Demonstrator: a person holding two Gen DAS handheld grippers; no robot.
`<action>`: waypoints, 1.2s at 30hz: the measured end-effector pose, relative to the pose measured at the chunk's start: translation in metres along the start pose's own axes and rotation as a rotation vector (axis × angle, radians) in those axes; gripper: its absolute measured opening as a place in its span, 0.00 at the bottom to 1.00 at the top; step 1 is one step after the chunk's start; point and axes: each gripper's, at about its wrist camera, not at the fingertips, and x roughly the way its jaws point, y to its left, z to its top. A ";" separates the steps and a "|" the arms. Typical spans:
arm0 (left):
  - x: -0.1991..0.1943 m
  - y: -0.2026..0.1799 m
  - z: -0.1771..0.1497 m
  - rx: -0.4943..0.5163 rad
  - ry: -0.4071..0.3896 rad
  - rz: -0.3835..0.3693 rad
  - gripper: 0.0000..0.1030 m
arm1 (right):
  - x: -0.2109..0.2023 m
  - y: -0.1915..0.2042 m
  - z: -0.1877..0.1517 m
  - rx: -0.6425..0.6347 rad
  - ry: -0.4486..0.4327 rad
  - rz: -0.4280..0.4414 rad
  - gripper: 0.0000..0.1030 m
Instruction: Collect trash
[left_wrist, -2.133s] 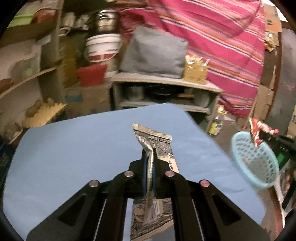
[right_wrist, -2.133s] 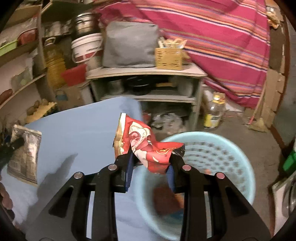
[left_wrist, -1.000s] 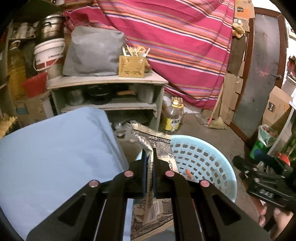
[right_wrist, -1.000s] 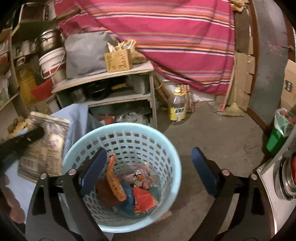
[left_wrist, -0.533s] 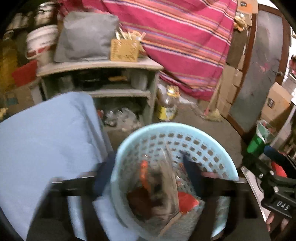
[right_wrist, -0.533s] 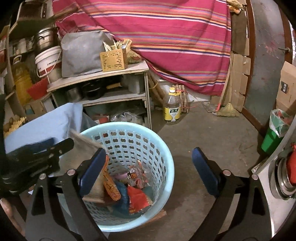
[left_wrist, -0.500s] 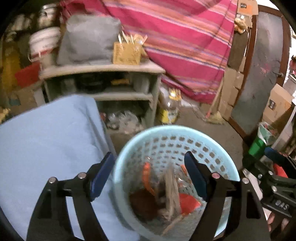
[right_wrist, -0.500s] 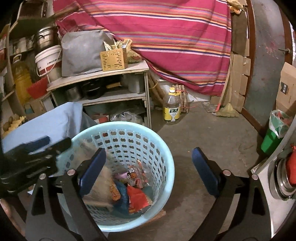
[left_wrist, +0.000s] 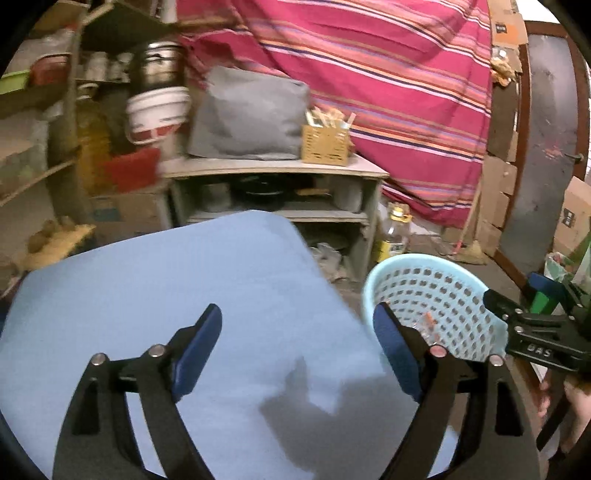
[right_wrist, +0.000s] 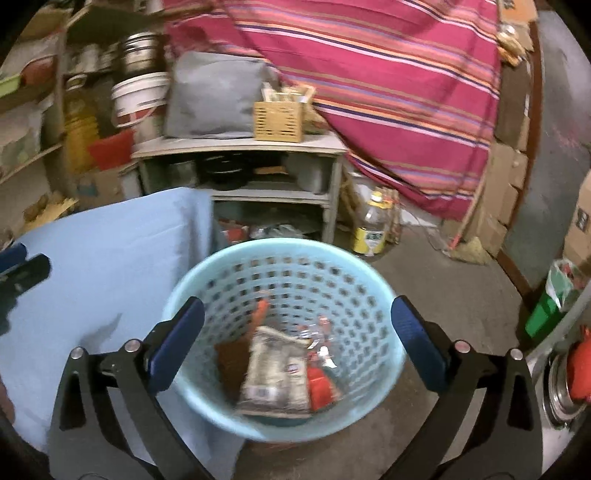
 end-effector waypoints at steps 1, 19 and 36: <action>-0.011 0.007 -0.004 0.002 -0.007 0.015 0.84 | -0.004 0.008 -0.001 0.002 -0.003 0.017 0.96; -0.187 0.093 -0.116 -0.060 -0.062 0.147 0.96 | -0.168 0.146 -0.097 -0.017 -0.088 0.206 0.96; -0.204 0.088 -0.162 -0.003 -0.129 0.274 0.96 | -0.188 0.175 -0.137 -0.070 -0.160 0.121 0.96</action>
